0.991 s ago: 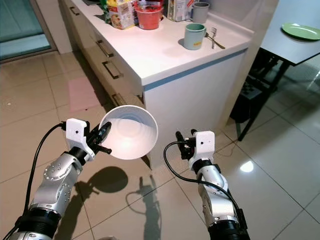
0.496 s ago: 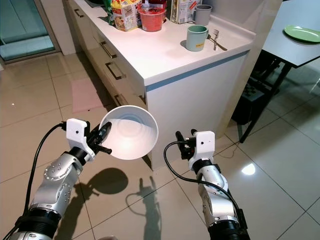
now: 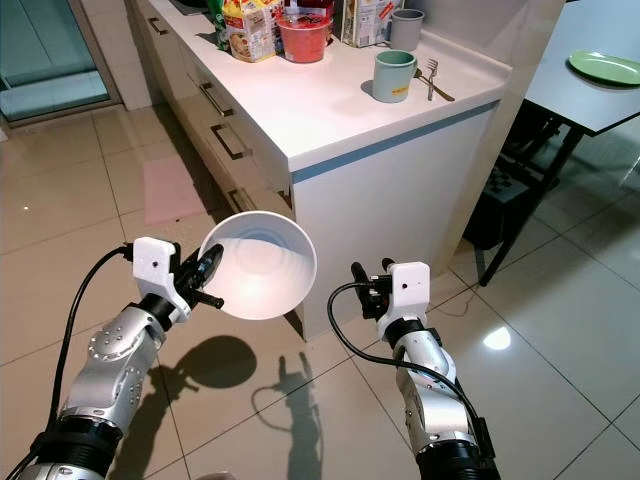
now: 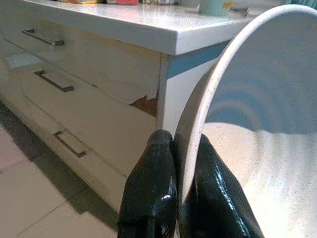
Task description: Setting the table
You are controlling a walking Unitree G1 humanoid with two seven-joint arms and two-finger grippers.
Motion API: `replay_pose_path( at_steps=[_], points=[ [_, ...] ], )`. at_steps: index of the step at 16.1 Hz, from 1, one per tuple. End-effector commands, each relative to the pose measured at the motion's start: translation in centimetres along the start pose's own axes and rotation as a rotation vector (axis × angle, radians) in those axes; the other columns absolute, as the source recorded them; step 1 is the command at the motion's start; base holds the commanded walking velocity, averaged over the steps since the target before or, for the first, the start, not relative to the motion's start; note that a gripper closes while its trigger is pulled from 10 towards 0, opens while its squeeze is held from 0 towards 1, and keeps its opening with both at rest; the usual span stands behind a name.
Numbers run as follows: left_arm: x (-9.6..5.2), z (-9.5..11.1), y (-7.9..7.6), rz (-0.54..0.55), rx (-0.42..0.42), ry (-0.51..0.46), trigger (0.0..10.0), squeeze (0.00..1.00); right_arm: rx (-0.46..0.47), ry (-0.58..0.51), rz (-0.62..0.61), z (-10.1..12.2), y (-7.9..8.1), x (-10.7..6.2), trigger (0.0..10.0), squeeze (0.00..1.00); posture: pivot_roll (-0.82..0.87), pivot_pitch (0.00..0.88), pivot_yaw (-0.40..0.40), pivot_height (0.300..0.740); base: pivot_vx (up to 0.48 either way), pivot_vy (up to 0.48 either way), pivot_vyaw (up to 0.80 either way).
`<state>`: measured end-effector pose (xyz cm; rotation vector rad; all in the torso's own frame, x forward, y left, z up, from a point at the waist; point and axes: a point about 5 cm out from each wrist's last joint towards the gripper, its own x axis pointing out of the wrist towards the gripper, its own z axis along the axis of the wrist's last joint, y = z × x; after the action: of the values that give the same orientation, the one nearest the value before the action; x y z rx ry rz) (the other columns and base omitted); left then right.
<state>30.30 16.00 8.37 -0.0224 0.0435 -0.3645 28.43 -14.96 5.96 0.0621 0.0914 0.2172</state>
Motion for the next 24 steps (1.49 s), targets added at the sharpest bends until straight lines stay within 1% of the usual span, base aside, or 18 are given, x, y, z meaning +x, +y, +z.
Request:
replay_pose_path(
  at_steps=[1, 4, 7, 10, 11, 13, 14, 15, 16, 17, 19, 20, 22, 23, 24],
  points=[
    [0.25, 0.37, 0.15, 0.014, 0.046, 0.0, 0.0, 0.22, -0.007, 0.02, 0.009, -0.2, 0.12, -0.11, 10.0, 0.0, 0.05, 0.0, 0.063, 0.74, 0.0, -0.431, 0.0],
    [0.28, 0.39, 0.27, 0.017, 0.046, -0.001, 0.0, 0.22, -0.003, 0.022, 0.011, -0.31, 0.26, -0.11, 10.0, 0.0, 0.05, 0.0, 0.065, 0.74, 0.0, -0.419, 0.0],
    [0.27, 0.33, 0.27, 0.016, 0.042, 0.003, 0.0, 0.23, -0.002, 0.022, 0.009, -0.29, 0.26, -0.12, 10.0, 0.0, 0.05, 0.0, 0.065, 0.74, 0.247, -0.407, 0.0],
    [0.4, 0.27, 0.39, 0.027, 0.077, 0.02, 0.0, 0.24, -0.002, 0.022, 0.011, -0.28, 0.28, -0.13, 10.0, 0.0, 0.05, 0.0, 0.065, 0.74, 0.261, -0.4, 0.0],
    [0.42, 0.28, 0.34, 0.024, 0.086, 0.018, 0.0, 0.22, -0.001, 0.021, 0.013, -0.27, 0.3, -0.14, 10.0, 0.0, 0.05, 0.0, 0.067, 0.74, 0.0, 0.0, 0.0],
    [0.42, 0.12, 0.26, 0.017, 0.084, 0.033, 0.0, 0.25, -0.001, 0.022, 0.014, -0.27, 0.32, -0.16, 10.0, 0.0, 0.05, 0.0, 0.067, 0.74, 0.0, 0.0, 0.0],
    [0.41, 0.13, 0.33, 0.023, 0.086, 0.028, 0.9, 0.26, 0.0, 0.023, 0.014, -0.3, 0.33, -0.17, 10.0, 0.0, 0.05, 0.0, 0.067, 0.74, 0.0, 0.0, 0.0],
    [0.41, 0.13, 0.36, 0.025, 0.086, 0.027, 1.1, 0.26, 0.001, 0.023, 0.013, -0.32, 0.34, -0.17, 10.0, 0.0, 0.05, 0.0, 0.067, 0.74, 0.0, 0.0, 0.0],
    [0.42, 0.14, 0.36, 0.023, 0.089, 0.026, 1.8, 0.26, 0.001, 0.024, 0.013, -0.33, 0.34, -0.17, 10.0, 0.0, 0.05, 0.0, 0.067, 0.74, 0.0, 0.0, 0.0],
    [0.51, 0.1, 0.26, 0.014, 0.093, 0.029, 0.0, 0.26, 0.001, 0.025, 0.013, -0.37, 0.32, -0.18, 10.0, 0.0, 0.05, 0.0, 0.067, 0.74, 0.0, 0.0, 0.0],
    [0.55, 0.09, 0.22, 0.011, 0.096, 0.03, 0.0, 0.26, 0.0, 0.025, 0.013, -0.37, 0.32, -0.17, 10.0, 0.0, 0.05, 0.0, 0.067, 0.74, 0.154, -0.148, 0.0],
    [0.61, 0.12, 0.21, 0.014, 0.11, 0.031, 0.0, 0.28, -0.002, 0.023, 0.015, -0.33, 0.35, -0.14, 10.0, 0.0, 0.05, 0.0, 0.068, 0.74, 0.322, -0.349, 0.0],
    [0.77, 0.03, 0.25, 0.021, 0.146, 0.052, 0.0, 0.39, -0.004, 0.021, 0.02, -0.3, 0.4, -0.13, 10.0, 0.0, 0.05, 0.0, 0.068, 0.74, 0.33, -0.345, 0.0],
    [0.79, 0.02, 0.3, 0.025, 0.157, 0.054, 0.0, 0.42, -0.004, 0.021, 0.021, -0.3, 0.41, -0.13, 10.0, 0.0, 0.05, 0.0, 0.069, 0.74, 0.337, -0.337, 0.0],
    [0.82, -0.07, 0.46, 0.026, 0.197, 0.07, 0.0, 0.44, -0.002, 0.022, 0.022, -0.34, 0.45, -0.15, 10.0, 0.0, 0.05, 0.0, 0.07, 0.74, 0.345, -0.33, 0.0]
  ],
)
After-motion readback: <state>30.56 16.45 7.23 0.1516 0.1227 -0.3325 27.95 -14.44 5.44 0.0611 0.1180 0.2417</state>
